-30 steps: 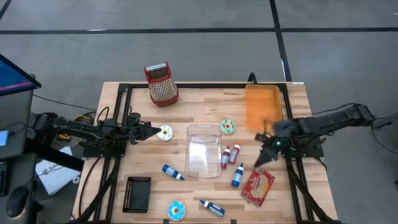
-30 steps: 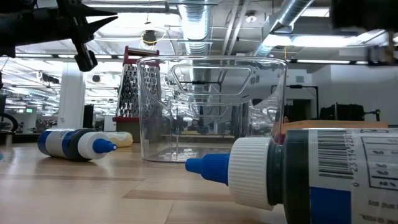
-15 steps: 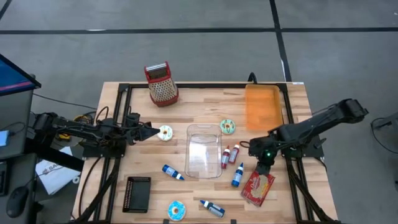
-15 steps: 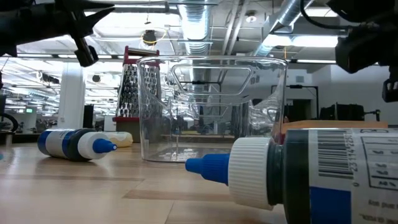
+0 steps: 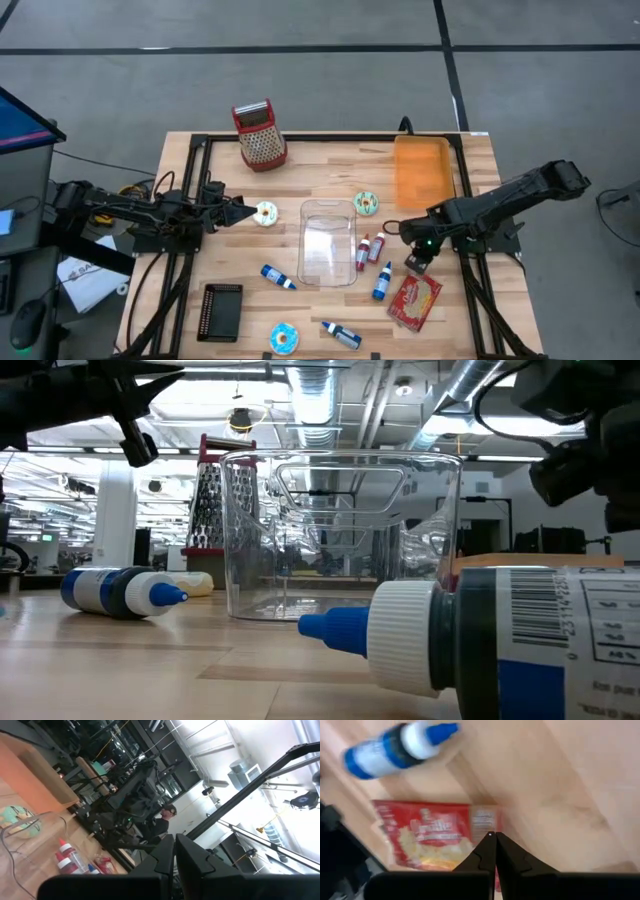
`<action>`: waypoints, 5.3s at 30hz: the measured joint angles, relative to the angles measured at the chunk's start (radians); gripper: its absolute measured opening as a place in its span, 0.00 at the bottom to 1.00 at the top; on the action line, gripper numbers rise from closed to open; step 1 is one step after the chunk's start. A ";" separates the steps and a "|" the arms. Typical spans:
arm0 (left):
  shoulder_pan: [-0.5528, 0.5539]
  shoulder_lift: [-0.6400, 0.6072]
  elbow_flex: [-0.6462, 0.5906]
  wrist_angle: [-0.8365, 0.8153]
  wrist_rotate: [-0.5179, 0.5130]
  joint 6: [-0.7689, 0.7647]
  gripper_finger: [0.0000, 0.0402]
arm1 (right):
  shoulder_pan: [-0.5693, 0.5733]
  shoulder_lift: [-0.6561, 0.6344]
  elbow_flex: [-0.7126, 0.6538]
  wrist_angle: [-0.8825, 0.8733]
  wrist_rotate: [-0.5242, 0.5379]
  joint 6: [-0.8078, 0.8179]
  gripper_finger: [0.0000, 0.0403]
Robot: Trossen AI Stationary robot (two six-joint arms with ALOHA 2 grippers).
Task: Pick & Place Food Item
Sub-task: Put the red popcorn bag into the orange bin
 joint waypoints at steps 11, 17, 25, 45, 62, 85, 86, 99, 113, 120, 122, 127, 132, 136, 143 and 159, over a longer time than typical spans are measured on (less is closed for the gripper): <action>0.000 0.000 0.000 -0.001 0.000 0.018 0.04 | 0.009 -0.004 0.001 0.068 -0.027 -0.026 0.00; 0.000 0.000 0.000 -0.001 -0.001 0.018 0.04 | 0.008 -0.004 0.001 0.135 -0.039 -0.040 0.00; 0.000 0.000 0.000 -0.001 -0.002 0.018 0.04 | -0.034 -0.004 0.001 0.053 -0.066 -0.081 0.07; 0.000 0.000 0.000 0.000 -0.025 -0.003 0.04 | -0.023 -0.003 -0.165 0.155 -0.053 -0.062 0.56; 0.000 0.000 0.000 0.000 -0.024 -0.008 0.04 | 0.077 -0.004 -0.216 0.312 -0.029 0.070 0.40; 0.000 0.000 0.000 0.000 -0.023 0.000 0.04 | 0.118 0.036 -0.206 0.401 0.000 0.180 0.00; 0.000 0.000 0.000 -0.001 -0.023 0.000 0.04 | 0.129 0.035 -0.194 0.397 0.011 0.186 0.00; 0.000 0.000 0.000 -0.005 -0.022 0.000 0.04 | 0.256 0.029 0.087 0.071 0.215 0.271 0.00; 0.000 0.000 0.000 -0.005 -0.023 0.000 0.04 | 0.456 0.028 0.378 -0.283 0.208 0.457 0.00; 0.000 0.000 0.000 -0.005 -0.024 0.000 0.04 | 0.537 0.028 0.555 -0.504 0.328 0.628 0.00; 0.000 0.000 0.000 -0.005 -0.024 0.000 0.04 | 0.540 0.028 0.601 -0.543 0.407 0.671 0.00; 0.000 0.000 0.000 -0.005 -0.024 0.013 0.04 | 0.502 0.028 0.678 -0.645 0.619 0.771 0.00; 0.000 0.000 0.000 -0.005 -0.024 0.016 0.04 | 0.420 0.028 0.712 -0.710 0.867 0.833 0.00; 0.000 0.000 0.000 -0.005 -0.024 0.016 0.04 | 0.325 0.028 0.712 -0.725 1.007 0.824 0.00; 0.000 0.000 0.000 -0.004 -0.024 0.018 0.04 | 0.154 0.003 0.712 -0.789 1.266 0.815 0.00; 0.000 0.000 0.000 -0.004 -0.023 0.053 0.04 | -0.354 -0.046 0.623 -0.764 1.420 0.905 0.00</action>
